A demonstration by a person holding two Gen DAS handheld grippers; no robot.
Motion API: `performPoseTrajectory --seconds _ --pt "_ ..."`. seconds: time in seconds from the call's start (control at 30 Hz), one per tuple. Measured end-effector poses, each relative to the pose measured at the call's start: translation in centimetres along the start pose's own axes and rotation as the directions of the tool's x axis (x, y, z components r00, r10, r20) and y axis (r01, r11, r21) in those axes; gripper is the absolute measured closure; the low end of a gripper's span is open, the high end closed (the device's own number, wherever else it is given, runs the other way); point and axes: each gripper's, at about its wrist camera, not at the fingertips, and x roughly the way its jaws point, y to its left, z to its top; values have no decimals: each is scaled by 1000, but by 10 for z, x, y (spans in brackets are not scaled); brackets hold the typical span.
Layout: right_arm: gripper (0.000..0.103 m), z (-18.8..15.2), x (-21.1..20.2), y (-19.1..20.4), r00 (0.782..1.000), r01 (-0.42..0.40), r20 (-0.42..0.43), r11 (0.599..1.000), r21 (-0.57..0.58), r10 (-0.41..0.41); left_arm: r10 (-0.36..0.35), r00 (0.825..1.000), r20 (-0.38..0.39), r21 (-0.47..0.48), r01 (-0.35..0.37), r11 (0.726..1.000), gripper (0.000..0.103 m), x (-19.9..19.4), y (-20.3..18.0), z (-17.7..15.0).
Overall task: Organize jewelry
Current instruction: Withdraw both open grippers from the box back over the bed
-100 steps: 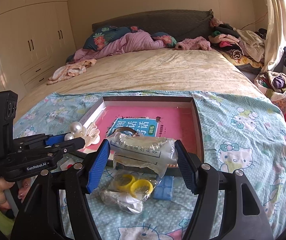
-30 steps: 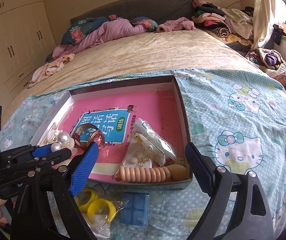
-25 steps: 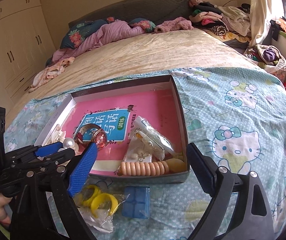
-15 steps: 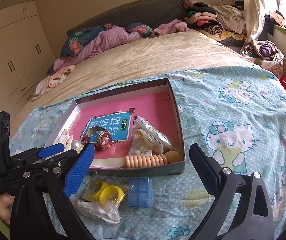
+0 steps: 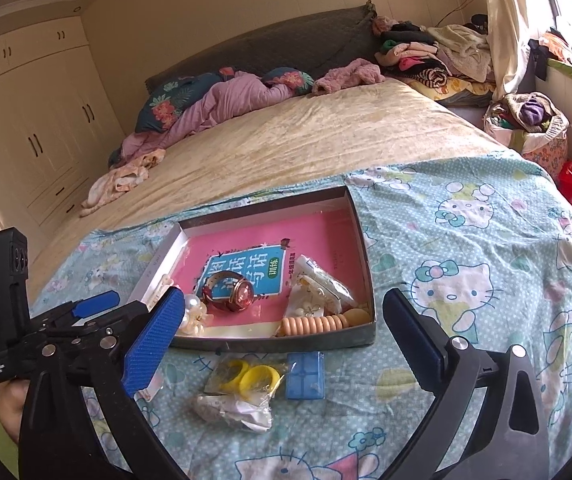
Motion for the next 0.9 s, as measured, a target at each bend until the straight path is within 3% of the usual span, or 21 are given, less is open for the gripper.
performPoseTrajectory --seconds 0.9 --pt "4 -1 -76 28 995 -14 95 998 -61 20 -1 997 78 13 0 1000 10 -66 -1 -6"
